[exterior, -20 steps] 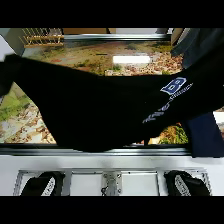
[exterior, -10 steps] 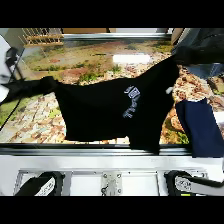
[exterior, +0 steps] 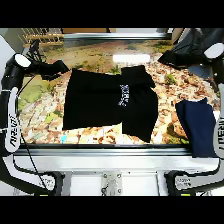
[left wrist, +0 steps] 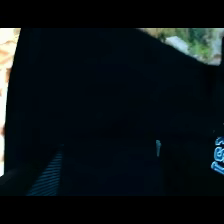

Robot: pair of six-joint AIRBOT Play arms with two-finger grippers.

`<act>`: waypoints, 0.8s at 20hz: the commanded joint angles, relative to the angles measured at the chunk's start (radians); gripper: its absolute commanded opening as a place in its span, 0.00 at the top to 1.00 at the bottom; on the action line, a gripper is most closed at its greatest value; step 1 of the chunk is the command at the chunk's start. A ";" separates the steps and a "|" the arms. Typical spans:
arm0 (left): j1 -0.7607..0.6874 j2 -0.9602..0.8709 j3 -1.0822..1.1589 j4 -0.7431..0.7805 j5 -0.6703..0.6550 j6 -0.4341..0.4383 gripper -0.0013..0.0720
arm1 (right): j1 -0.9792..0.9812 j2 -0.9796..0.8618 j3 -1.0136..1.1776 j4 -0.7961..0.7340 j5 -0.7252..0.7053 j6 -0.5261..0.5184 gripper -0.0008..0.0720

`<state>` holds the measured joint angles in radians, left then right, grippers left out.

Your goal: Fold the clothes and pants, and hang the long-sleeved shirts on hangers.

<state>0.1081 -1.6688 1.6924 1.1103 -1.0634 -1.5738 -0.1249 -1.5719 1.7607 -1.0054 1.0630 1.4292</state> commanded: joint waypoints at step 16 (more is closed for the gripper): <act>0.091 0.600 -1.208 0.047 0.252 -0.259 0.15 | -0.044 0.575 -0.528 -0.063 0.112 -0.030 0.19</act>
<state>0.2001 -1.0885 0.5549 1.2503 -0.9081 -1.7939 -0.1680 -1.0168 1.2560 -1.0943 1.1748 1.3994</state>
